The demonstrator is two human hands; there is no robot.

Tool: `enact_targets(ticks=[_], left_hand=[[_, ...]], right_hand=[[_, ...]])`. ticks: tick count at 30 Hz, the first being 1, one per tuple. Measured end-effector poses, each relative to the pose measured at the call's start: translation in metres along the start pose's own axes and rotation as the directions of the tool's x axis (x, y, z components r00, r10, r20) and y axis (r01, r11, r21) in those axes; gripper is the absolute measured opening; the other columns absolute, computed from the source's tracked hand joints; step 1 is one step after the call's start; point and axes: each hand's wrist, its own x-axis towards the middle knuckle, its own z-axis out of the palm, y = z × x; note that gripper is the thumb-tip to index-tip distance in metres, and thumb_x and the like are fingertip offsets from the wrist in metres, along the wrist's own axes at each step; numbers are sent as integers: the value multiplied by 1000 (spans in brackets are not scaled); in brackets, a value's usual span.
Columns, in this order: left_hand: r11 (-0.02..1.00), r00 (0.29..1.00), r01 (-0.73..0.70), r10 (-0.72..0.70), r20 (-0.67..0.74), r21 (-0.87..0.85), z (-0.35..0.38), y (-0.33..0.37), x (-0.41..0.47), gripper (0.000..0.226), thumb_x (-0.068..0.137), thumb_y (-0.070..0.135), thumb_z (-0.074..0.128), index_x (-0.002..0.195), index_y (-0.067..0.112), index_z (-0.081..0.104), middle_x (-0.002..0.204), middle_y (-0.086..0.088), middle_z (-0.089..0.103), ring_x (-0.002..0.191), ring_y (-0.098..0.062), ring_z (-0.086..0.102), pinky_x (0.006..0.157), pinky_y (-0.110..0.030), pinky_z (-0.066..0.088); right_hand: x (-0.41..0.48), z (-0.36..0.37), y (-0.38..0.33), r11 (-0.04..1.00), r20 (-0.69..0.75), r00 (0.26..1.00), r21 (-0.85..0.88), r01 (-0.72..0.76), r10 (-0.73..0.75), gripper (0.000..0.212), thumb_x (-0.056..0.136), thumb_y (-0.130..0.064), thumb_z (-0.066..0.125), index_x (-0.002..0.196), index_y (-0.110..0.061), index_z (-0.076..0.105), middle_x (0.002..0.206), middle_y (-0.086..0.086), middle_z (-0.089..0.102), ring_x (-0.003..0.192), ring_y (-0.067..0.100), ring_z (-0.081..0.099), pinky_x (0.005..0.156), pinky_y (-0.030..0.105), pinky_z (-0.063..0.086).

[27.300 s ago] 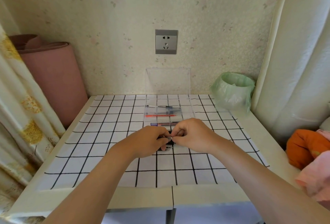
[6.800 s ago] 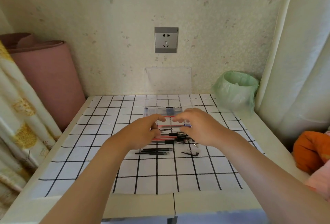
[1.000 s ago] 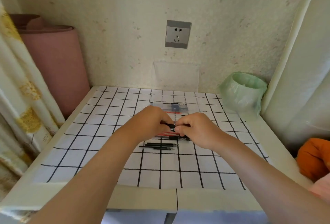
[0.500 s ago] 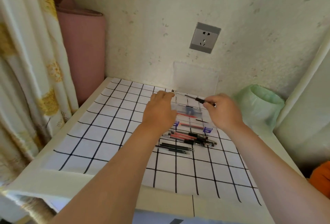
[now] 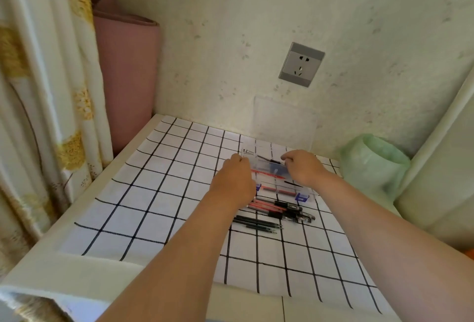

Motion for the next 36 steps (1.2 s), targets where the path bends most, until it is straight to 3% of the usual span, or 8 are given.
enact_targets(ticks=[4, 8, 11, 15, 20, 25, 32, 36], left_hand=[[999, 1000, 19, -19, -7, -29, 0, 1, 1, 38, 95, 23, 56, 130, 11, 47, 129, -6, 42, 112, -19, 46, 90, -32, 49], [1000, 1000, 22, -22, -7, -14, -1, 4, 0, 42, 95, 23, 55, 135, 13, 44, 132, -5, 42, 118, -20, 42, 94, -34, 48], [1000, 999, -16, 17, -42, 20, -2, 9, -4, 50, 95, 23, 55, 142, 14, 39, 138, -4, 37, 127, -21, 36, 101, -36, 44], [991, 989, -118, 123, -85, 62, -5, 21, -6, 41, 93, 24, 57, 133, 20, 51, 130, 0, 45, 122, -18, 38, 100, -33, 41], [978, 973, -206, 202, 109, 31, -4, 39, -16, 16, 94, 23, 58, 106, 26, 68, 109, 6, 63, 97, -14, 59, 86, -34, 53], [961, 942, -232, 184, 279, 149, 2, 46, -24, 19, 92, 27, 60, 108, 31, 70, 108, 6, 62, 97, -15, 59, 86, -35, 53], [940, 940, -239, 161, 301, 245, 3, 48, -24, 19, 89, 29, 62, 107, 33, 70, 103, 8, 59, 96, -14, 57, 81, -31, 50], [925, 934, -262, 172, 313, 274, 6, 50, -21, 22, 82, 42, 69, 103, 36, 69, 96, 12, 59, 92, -12, 56, 72, -27, 44]], right_hand=[[-11, 3, 0, 995, 7, 995, 23, 95, -95, 37, 103, -25, 38, 121, -8, 66, 130, 8, 63, 115, 29, 58, 99, 34, 44], [-22, -2, 3, 981, 75, 985, -107, 162, -155, 40, 102, -31, 41, 139, -22, 53, 137, 6, 54, 124, 28, 49, 105, 42, 40], [-35, -9, 7, 979, -58, 977, -39, 202, -204, 40, 100, -26, 48, 139, -22, 53, 142, 4, 51, 131, 25, 46, 109, 42, 37], [-65, -18, 4, 954, -222, 940, 95, 285, -258, 26, 96, -18, 55, 116, -24, 69, 118, -2, 62, 105, 16, 57, 93, 34, 46], [-108, -13, 10, 957, -120, 969, 173, 235, -216, 17, 92, -23, 62, 97, -34, 74, 96, -17, 66, 83, 4, 59, 80, 28, 51], [-127, -8, 20, 965, 3, 971, 106, 239, -241, 11, 85, -27, 69, 92, -35, 73, 88, -18, 65, 77, -1, 57, 72, 22, 47], [-134, 2, 18, 945, -7, 945, -30, 326, -326, 22, 88, -34, 65, 110, -34, 69, 99, -11, 62, 88, 13, 58, 71, 27, 44], [-132, 9, 15, 923, -71, 923, -115, 368, -377, 17, 88, -36, 64, 104, -32, 69, 98, -8, 62, 90, 17, 60, 69, 28, 41]])
